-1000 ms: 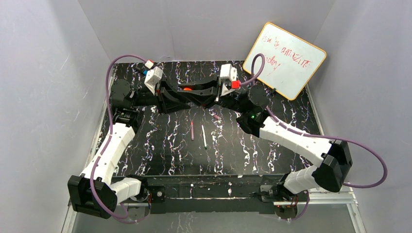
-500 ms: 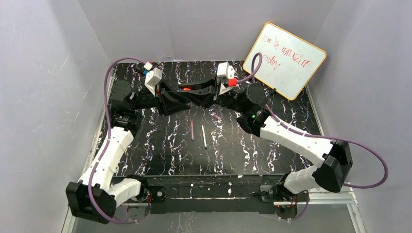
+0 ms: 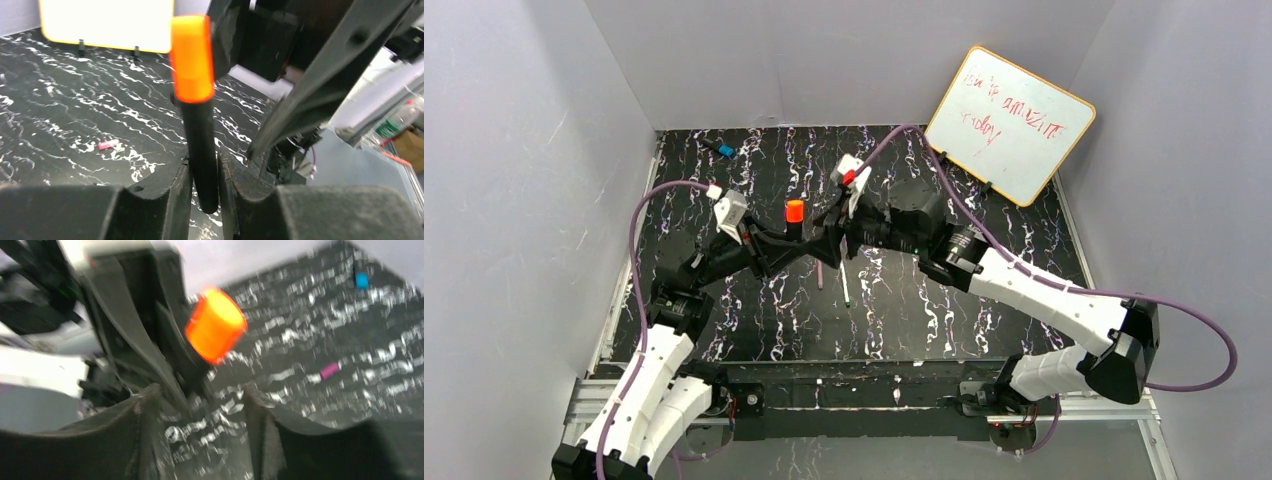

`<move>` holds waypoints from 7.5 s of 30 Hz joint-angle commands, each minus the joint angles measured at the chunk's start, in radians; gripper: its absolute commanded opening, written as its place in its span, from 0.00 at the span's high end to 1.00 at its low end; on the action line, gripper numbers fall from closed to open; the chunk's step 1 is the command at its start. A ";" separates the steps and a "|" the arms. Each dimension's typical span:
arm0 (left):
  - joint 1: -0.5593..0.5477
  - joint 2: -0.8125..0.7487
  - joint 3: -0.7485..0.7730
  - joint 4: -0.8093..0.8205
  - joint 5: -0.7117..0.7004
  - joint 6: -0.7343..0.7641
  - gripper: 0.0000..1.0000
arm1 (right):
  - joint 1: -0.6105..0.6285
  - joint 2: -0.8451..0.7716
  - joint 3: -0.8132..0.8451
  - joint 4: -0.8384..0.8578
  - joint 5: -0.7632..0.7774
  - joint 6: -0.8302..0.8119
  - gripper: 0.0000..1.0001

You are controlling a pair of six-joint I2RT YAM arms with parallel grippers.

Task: Insert the pens into the pen caps

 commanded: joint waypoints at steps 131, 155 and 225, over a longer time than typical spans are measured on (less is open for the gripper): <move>0.301 0.518 0.402 -0.852 -0.788 0.111 0.55 | -0.107 1.174 0.786 -0.153 0.500 0.108 0.84; -0.320 0.705 0.307 -0.678 -1.051 -0.057 0.60 | -0.229 0.128 -0.234 -0.177 0.666 0.173 0.73; -0.435 0.628 0.324 -0.510 -0.948 -0.010 1.00 | -0.255 0.279 -0.500 0.605 0.145 0.699 0.39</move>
